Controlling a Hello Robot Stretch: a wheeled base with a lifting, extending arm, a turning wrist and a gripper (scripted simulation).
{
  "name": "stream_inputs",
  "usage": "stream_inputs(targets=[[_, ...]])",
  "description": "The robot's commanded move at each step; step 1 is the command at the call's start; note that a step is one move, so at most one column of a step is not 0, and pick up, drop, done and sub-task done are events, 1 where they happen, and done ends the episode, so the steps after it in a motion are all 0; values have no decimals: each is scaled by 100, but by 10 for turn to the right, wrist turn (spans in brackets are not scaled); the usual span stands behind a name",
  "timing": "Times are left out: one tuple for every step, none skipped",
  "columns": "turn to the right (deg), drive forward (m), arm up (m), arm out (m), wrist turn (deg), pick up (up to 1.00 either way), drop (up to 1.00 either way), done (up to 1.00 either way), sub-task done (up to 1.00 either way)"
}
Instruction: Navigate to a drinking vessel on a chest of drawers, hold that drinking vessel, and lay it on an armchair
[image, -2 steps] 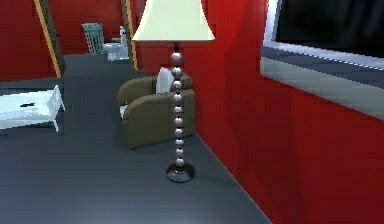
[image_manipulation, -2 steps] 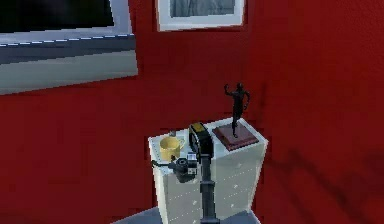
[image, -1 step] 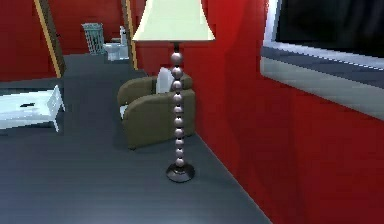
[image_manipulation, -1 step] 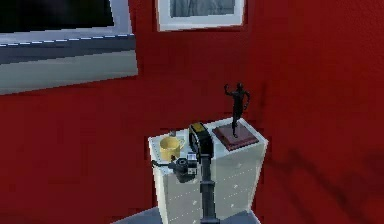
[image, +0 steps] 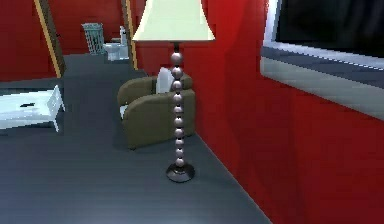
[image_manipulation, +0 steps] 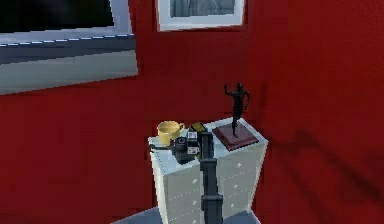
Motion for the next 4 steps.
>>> stream_inputs(targets=[[0,0,30,0,0,0,0,0,0],[0,0,0,0,-450,0,0,0,0],[0,0,0,0,-450,0,0,0,0],[0,0,0,0,-90,0,0,0,0]])
